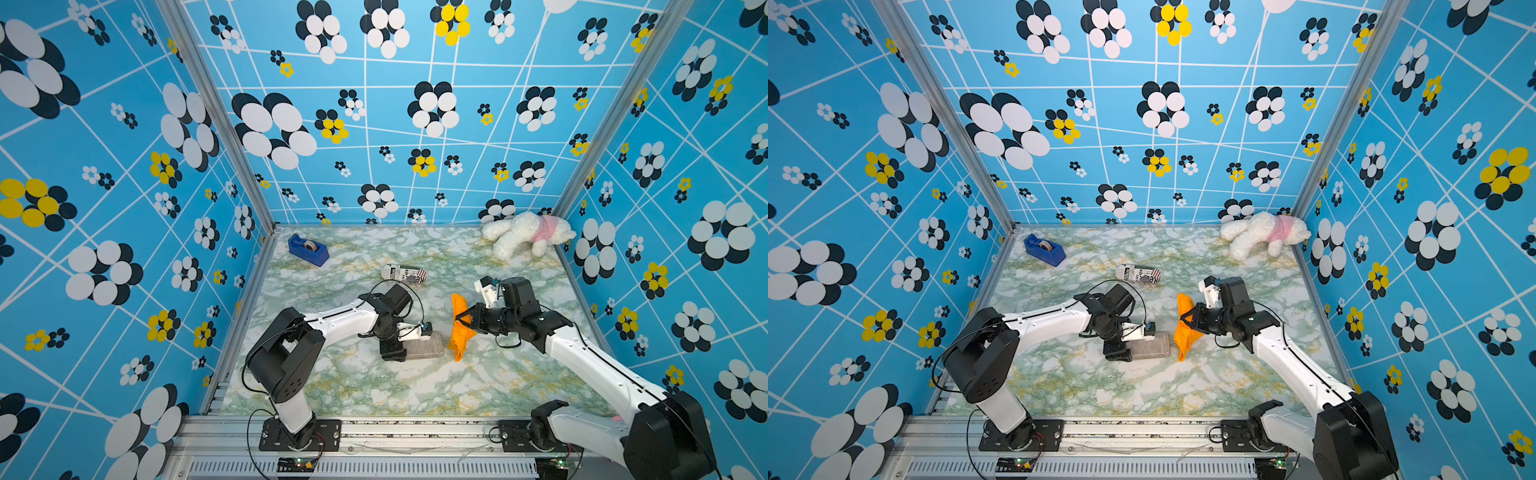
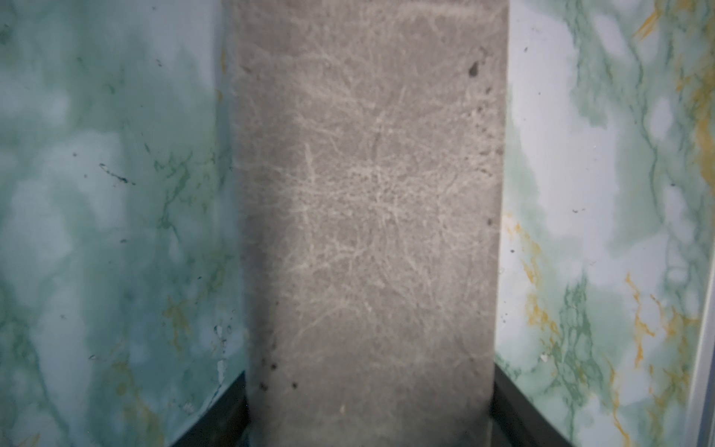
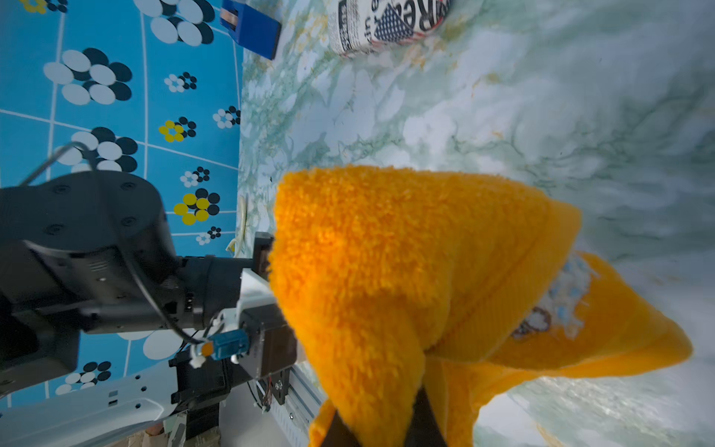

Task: Wipe the eyeglass case
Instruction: Pick up the eyeglass case from the center of the board, then wipe the dirt from the eyeglass case.

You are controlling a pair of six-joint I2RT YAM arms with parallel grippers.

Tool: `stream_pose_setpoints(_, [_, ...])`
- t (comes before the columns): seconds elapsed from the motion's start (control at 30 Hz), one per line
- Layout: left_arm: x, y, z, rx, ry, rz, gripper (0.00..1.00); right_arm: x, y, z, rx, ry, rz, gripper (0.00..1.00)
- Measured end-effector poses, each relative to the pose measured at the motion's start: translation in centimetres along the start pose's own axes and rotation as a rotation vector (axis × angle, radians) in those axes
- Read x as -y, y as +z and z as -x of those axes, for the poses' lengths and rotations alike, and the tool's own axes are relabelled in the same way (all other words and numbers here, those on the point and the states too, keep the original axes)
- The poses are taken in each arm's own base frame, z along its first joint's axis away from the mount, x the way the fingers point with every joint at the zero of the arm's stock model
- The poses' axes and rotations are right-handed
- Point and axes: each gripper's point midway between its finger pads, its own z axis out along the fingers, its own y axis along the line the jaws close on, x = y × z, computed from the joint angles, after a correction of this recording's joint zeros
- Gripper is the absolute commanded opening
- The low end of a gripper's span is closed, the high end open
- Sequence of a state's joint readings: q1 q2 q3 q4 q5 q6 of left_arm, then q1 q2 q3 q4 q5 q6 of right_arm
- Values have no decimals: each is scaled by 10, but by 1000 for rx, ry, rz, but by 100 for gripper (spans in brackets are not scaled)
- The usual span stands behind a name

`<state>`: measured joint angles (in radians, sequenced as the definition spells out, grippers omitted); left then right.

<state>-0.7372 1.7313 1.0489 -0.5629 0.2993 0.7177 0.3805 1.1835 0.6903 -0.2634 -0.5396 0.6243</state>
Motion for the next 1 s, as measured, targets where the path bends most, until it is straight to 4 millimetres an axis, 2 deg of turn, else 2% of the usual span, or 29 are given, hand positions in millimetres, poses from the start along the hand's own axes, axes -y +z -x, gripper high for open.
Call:
stream_pose_setpoints(0.13, [0,12,5,-22,-9,-2,44,4,35,-24,-101,34,-3,0])
stream_pose_setpoints(0.23, [-2,13,11,-18,-17,0,44,6,62,-36,-165,32,-7,0])
stream_pose_setpoints(0.33, [-2,13,9,-26,-43,-1,44,-1,79,-32,-185,41,33,0])
stream_pose_setpoints(0.43, [-2,12,9,-25,-71,-1,40,-6,93,-25,-186,50,79,0])
stream_pose_setpoints(0.57, [-6,11,3,-34,-127,-1,36,-13,106,-20,-184,74,147,0])
stream_pose_setpoints(0.73, [-9,9,-5,-47,-177,-3,35,-19,116,-17,-155,100,228,0])
stream_pose_setpoints(0.87, [-8,9,-5,-54,-174,3,36,-17,113,-20,-110,93,267,0])
stream_pose_setpoints(1.0, [-5,14,5,-21,-135,14,36,-10,97,-30,-103,75,260,0])
